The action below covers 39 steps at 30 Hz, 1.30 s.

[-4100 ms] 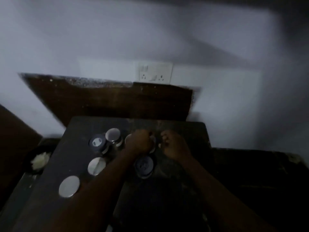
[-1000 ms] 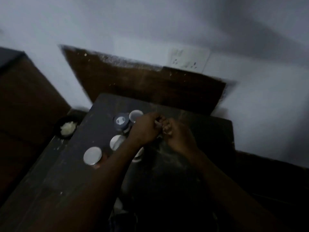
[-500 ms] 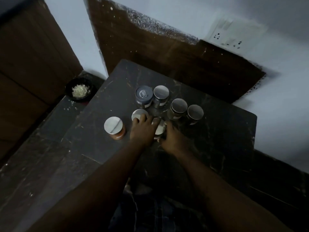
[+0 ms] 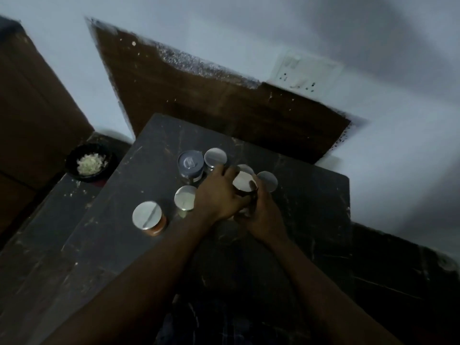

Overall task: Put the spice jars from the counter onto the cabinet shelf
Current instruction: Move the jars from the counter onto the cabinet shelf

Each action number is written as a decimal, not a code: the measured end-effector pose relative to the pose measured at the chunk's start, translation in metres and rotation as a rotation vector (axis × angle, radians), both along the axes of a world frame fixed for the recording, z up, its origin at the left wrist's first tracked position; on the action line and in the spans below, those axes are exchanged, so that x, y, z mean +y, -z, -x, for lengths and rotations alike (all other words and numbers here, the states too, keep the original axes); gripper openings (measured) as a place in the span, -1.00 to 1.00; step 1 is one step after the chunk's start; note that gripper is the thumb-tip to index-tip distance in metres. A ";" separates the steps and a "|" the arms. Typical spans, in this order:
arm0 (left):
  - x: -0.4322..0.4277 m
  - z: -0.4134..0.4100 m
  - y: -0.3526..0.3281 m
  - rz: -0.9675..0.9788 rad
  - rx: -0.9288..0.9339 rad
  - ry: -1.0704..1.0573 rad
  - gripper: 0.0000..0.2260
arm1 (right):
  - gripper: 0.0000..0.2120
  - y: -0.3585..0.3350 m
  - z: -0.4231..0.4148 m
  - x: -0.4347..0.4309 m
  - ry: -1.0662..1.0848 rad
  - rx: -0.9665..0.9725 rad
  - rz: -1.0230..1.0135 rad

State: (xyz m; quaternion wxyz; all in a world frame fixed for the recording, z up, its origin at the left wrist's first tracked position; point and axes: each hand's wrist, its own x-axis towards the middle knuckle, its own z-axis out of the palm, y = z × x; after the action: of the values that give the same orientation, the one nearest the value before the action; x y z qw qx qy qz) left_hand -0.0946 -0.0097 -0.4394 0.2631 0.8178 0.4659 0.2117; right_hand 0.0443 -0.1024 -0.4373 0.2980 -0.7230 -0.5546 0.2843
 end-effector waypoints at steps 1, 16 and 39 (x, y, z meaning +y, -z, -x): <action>0.003 -0.011 -0.017 -0.009 -0.018 -0.004 -0.31 | 0.12 -0.013 -0.005 0.001 0.036 -0.015 -0.047; 0.025 -0.156 -0.285 0.203 -0.664 0.537 -0.46 | -0.18 -0.280 -0.161 -0.013 0.329 0.087 -0.829; 0.090 -0.354 -0.472 -0.277 -0.584 0.109 -0.38 | -0.58 -0.458 -0.321 0.079 0.516 -0.304 -0.879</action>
State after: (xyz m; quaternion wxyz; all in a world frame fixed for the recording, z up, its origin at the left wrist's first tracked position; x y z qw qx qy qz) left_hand 0.2595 0.0803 0.0329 0.2830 0.7743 0.2931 0.4843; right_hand 0.3650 -0.0234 0.0202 0.5494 -0.6759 -0.4627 -0.1654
